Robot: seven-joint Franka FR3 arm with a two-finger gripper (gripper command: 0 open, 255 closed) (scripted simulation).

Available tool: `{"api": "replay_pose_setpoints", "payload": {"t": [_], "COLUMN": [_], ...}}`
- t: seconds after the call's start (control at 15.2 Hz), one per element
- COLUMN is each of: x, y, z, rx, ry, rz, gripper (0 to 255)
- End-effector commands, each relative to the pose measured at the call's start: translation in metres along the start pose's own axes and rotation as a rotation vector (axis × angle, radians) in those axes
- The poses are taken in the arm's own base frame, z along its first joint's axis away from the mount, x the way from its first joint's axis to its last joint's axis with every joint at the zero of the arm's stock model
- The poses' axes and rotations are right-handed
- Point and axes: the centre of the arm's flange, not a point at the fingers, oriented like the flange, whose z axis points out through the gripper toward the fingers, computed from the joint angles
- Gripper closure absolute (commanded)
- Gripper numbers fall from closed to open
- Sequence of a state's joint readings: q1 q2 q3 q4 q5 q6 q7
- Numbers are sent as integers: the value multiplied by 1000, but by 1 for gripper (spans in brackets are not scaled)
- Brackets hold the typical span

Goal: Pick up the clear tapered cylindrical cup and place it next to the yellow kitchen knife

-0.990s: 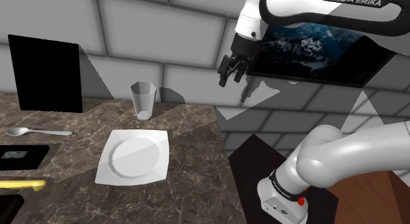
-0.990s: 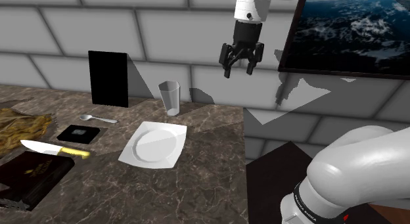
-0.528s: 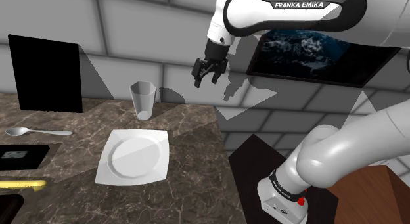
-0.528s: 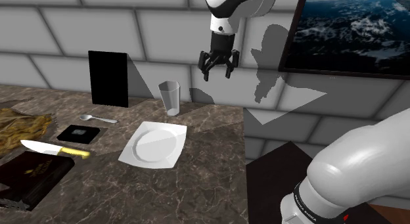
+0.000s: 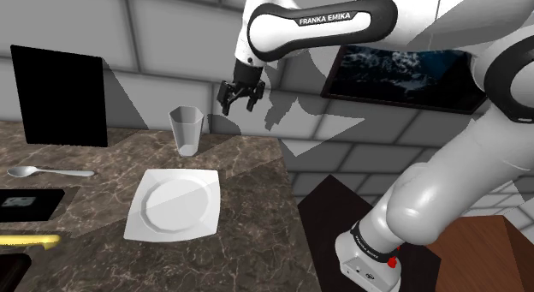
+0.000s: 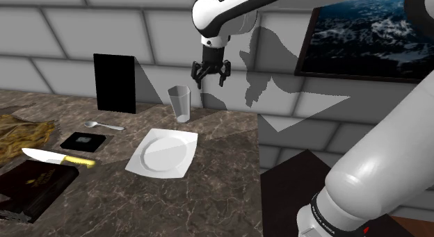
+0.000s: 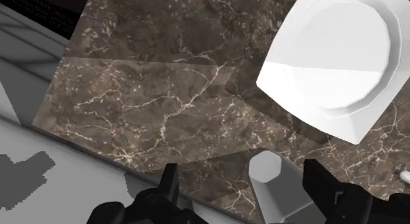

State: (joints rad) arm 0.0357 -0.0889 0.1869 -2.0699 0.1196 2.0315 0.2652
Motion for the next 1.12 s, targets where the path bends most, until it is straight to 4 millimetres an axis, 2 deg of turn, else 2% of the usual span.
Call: {"api": "replay_pose_setpoints", "payload": {"t": [0.0,0.53,1.06], "x": [21,102,106], "y": [-14,-52,-53], "z": [13,61,102], "rx": [2,3,3], "ry": [8,39,39], "rz": [8,38,39], "gripper": [0,0,0]}}
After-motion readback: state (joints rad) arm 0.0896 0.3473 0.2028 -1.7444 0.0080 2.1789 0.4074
